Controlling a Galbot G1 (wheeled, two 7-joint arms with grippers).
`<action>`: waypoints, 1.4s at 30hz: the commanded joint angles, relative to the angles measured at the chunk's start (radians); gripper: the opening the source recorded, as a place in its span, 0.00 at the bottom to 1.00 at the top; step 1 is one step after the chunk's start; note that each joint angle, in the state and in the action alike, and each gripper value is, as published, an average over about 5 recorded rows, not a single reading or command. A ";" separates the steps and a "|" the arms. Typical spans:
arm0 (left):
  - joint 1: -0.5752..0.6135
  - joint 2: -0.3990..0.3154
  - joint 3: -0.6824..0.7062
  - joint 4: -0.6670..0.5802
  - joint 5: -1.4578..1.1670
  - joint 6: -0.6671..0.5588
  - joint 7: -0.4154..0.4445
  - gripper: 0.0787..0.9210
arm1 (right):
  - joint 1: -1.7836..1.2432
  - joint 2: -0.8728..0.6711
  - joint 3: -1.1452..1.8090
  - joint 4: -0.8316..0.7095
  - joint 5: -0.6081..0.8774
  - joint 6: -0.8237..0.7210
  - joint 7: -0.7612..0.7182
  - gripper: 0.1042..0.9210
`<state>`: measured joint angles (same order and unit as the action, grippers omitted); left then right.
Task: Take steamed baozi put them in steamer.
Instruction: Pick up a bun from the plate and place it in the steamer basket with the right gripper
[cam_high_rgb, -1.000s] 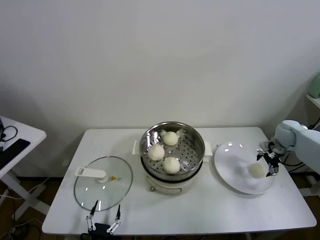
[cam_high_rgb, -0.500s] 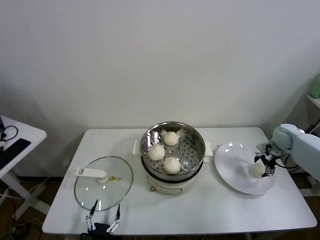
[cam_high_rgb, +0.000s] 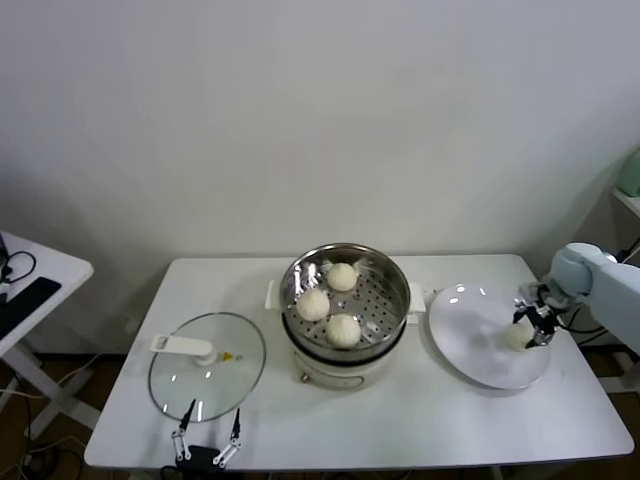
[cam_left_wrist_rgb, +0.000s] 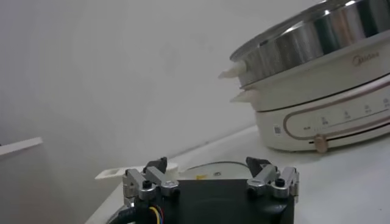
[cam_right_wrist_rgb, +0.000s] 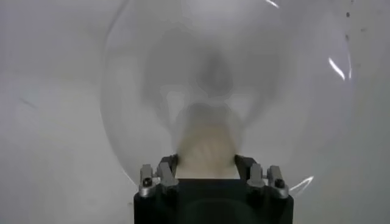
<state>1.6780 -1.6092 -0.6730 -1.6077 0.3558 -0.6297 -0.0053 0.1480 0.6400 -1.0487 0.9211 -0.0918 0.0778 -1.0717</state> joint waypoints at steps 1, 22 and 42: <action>-0.001 -0.007 0.004 -0.004 0.000 0.002 0.001 0.88 | 0.374 -0.069 -0.350 0.261 0.182 -0.026 -0.008 0.66; 0.005 0.006 0.011 -0.028 -0.005 0.005 0.003 0.88 | 0.980 0.175 -0.683 0.653 0.784 -0.303 0.029 0.67; 0.001 0.010 0.001 -0.022 -0.011 0.008 0.004 0.88 | 0.593 0.340 -0.516 0.506 0.635 -0.378 0.125 0.67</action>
<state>1.6784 -1.6092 -0.6700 -1.6341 0.3466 -0.6234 -0.0011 0.8819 0.9143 -1.6107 1.4478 0.5733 -0.2613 -0.9813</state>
